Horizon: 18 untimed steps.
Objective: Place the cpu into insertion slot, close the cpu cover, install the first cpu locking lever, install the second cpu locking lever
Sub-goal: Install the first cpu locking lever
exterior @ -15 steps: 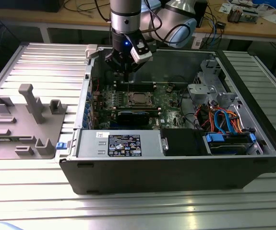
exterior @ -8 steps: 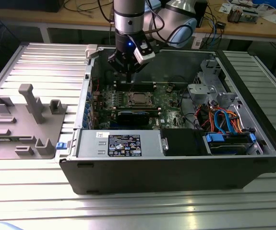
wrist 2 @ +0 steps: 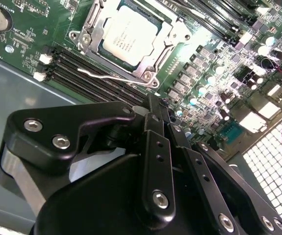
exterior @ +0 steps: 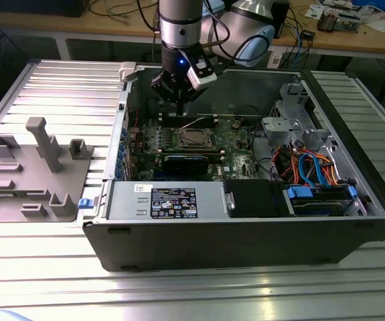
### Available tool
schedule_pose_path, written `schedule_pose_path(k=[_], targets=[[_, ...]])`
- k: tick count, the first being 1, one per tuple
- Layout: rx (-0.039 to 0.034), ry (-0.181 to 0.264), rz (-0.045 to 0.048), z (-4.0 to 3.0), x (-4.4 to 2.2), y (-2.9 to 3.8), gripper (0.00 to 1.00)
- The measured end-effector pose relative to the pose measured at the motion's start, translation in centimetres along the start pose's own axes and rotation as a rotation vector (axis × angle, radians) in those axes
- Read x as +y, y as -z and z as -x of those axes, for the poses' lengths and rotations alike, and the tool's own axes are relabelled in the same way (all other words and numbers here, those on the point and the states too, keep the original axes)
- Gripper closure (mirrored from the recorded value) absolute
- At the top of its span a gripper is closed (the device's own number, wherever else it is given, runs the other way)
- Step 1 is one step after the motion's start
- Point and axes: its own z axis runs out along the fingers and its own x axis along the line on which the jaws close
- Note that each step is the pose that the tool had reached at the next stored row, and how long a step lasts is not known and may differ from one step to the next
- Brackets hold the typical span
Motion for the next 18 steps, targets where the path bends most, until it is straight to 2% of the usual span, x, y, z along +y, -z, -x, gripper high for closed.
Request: schedule_pose_path(k=[1, 3, 7, 11, 12, 14, 15, 18], targets=[[-0.0003, -0.015, 0.0027, 0.01, 0.0, -0.09, 0.89], [-0.0005, -0.035, 0.0021, 0.01, 0.0, -0.19, 0.89], [-0.0007, -0.038, 0.0028, 0.2, 0.07, -0.34, 0.89], [-0.0006, -0.039, 0.0185, 0.26, 0.07, -0.59, 0.89], [-0.0008, -0.039, 0.0302, 0.26, 0.06, -0.66, 0.89], [-0.0009, -0.04, 0.0456, 0.26, 0.05, -0.73, 0.89], [-0.001, -0.04, 0.0488, 0.26, 0.06, -0.77, 0.89], [-0.0008, -0.04, 0.0487, 0.25, 0.05, -0.85, 0.89]])
